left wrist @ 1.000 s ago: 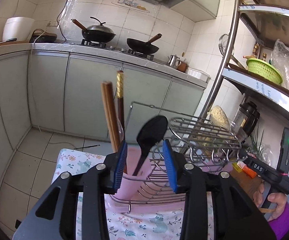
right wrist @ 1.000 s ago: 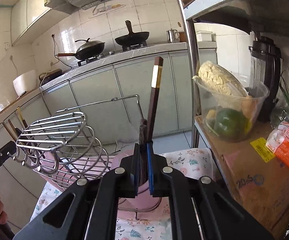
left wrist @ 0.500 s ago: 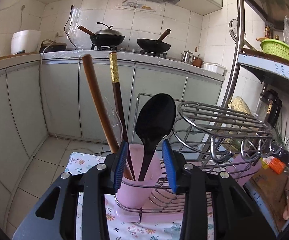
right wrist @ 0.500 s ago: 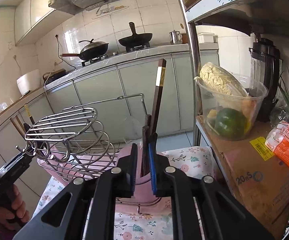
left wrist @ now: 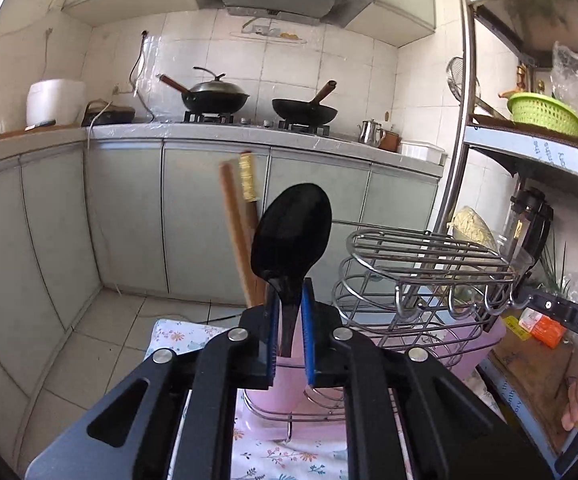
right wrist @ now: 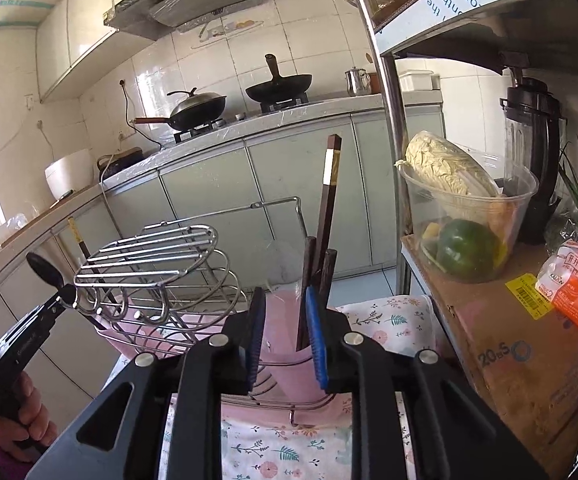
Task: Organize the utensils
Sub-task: 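Open both tools to release the spoon and chopstick into the cups, then withdraw both tools back from the utensil holder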
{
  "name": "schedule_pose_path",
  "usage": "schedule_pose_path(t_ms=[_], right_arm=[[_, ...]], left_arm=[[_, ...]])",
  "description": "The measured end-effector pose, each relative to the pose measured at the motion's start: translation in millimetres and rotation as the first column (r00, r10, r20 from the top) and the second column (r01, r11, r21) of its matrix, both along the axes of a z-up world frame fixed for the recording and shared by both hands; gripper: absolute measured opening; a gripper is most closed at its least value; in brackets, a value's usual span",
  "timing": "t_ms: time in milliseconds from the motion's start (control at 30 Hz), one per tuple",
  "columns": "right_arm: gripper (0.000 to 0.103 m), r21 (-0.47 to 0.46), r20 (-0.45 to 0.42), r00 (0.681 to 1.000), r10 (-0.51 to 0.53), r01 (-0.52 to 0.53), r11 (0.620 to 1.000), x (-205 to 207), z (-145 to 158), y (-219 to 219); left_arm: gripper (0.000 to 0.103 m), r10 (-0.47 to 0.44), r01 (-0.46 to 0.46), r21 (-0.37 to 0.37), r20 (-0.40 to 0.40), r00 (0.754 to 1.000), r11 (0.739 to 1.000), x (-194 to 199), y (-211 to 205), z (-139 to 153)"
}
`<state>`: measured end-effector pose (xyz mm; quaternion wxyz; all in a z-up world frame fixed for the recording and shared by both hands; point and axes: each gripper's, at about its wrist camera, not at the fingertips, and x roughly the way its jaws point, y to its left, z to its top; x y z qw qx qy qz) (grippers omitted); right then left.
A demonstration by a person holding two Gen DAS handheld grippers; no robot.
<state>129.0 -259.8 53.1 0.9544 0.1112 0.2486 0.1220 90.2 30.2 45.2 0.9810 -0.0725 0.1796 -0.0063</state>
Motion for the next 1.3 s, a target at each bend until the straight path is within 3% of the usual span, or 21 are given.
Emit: schedule_pose_path(t_ms=[367, 533, 600, 667, 867, 1133, 1300], right_arm=[[0.02, 0.001, 0.016, 1.0, 0.003, -0.003, 1.0, -10.5, 5.3, -1.8], [0.022, 0.017, 0.017, 1.0, 0.016, -0.016, 1.0, -15.2, 5.0, -1.2], [0.022, 0.02, 0.012, 1.0, 0.022, -0.022, 1.0, -17.9, 3.0, 0.3], [0.023, 0.02, 0.008, 1.0, 0.03, -0.03, 0.999, -21.5, 0.7, 2.1], [0.028, 0.027, -0.005, 0.999, 0.034, -0.034, 0.999, -35.3, -7.5, 4.3], [0.028, 0.026, -0.072, 0.997, 0.041, -0.04, 0.999, -47.8, -26.1, 10.4], [0.028, -0.003, -0.054, 0.997, 0.047, -0.047, 0.999, -59.6, -22.3, 19.1]], left_arm=[[0.009, 0.033, -0.037, -0.054, -0.071, 0.997, 0.998, 33.8, 23.1, 1.0], [0.01, 0.002, -0.022, -0.15, -0.132, 0.991, 0.988, 38.1, 33.4, -9.4], [0.018, 0.003, -0.024, -0.15, -0.139, 0.99, 0.988, 35.1, 34.8, -11.6], [0.034, -0.003, -0.019, -0.161, -0.138, 0.99, 0.987, 30.3, 37.1, -10.2], [0.044, -0.023, -0.004, -0.203, -0.131, 0.991, 0.979, 14.3, 40.3, -1.4], [0.053, -0.064, 0.046, -0.131, -0.137, 0.989, 0.99, -16.3, 12.2, 0.6], [0.053, -0.077, 0.064, -0.099, -0.128, 0.989, 0.993, -32.8, -7.1, -2.7]])
